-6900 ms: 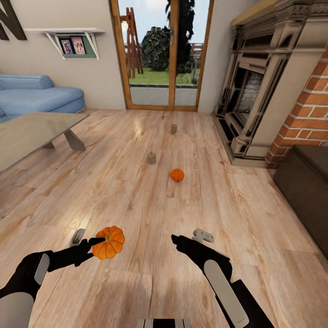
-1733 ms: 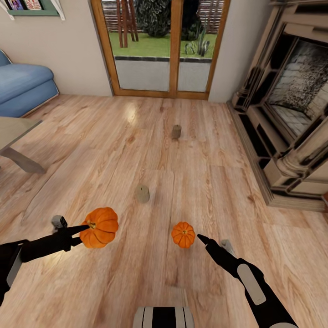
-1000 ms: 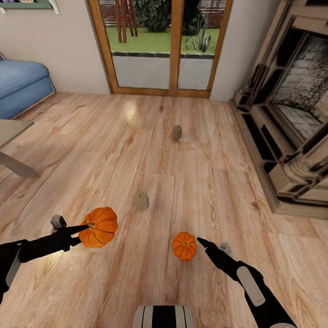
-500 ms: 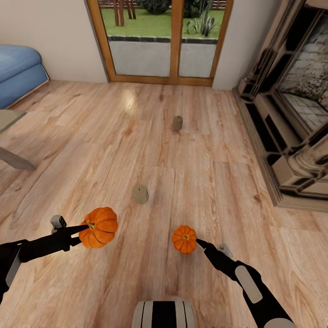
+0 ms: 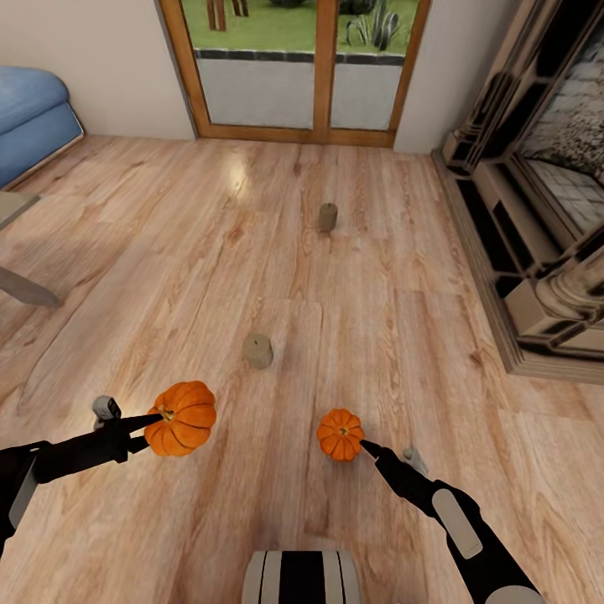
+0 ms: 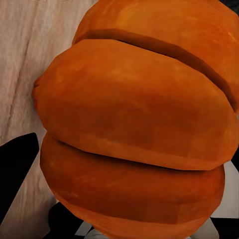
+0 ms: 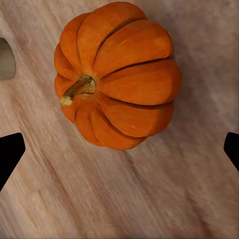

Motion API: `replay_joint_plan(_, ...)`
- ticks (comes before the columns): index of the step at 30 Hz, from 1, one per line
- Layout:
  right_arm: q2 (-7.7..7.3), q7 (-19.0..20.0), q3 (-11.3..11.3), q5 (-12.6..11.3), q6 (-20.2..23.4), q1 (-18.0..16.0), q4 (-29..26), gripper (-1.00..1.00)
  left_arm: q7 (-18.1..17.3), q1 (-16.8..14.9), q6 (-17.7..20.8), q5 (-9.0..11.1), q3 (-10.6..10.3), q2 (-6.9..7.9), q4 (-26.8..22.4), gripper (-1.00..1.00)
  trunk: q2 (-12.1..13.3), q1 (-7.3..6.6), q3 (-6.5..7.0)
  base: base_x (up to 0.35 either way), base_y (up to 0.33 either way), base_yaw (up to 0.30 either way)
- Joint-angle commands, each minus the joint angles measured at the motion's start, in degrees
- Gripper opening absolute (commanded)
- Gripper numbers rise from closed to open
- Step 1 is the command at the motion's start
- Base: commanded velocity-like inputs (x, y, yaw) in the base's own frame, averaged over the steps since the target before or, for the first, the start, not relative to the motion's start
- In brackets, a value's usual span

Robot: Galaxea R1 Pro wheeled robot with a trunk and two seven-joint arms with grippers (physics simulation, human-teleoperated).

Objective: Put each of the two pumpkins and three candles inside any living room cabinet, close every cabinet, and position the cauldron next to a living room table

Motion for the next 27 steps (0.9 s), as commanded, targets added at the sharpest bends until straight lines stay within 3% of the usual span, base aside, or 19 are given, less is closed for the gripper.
replay_joint_plan(1, 0.00, 0.0, 0.0, 0.0, 0.0, 0.0, 0.0, 1.00, 0.0, 0.0, -0.1, 0.0, 0.0, 0.00, 0.0, -1.00, 0.0, 0.00, 0.00, 0.059, 0.020, 0.000)
replay_joint_plan(18, 0.16, 0.0, 0.1, 0.0, -0.1, 0.0, 0.0, 1.00, 0.0, 0.1, -0.1, 0.0, -0.1, -0.43, 0.0, -1.00, 0.0, 0.00, 0.00, 0.079, 0.022, 0.000)
replay_joint_plan(27, 0.18, 0.0, 0.1, 0.0, -0.1, 0.0, 0.0, 1.00, 0.0, 0.1, -0.1, 0.0, 0.0, -0.50, 0.0, -1.00, -0.1, 0.23, -1.99, 0.002, 0.000, 0.000)
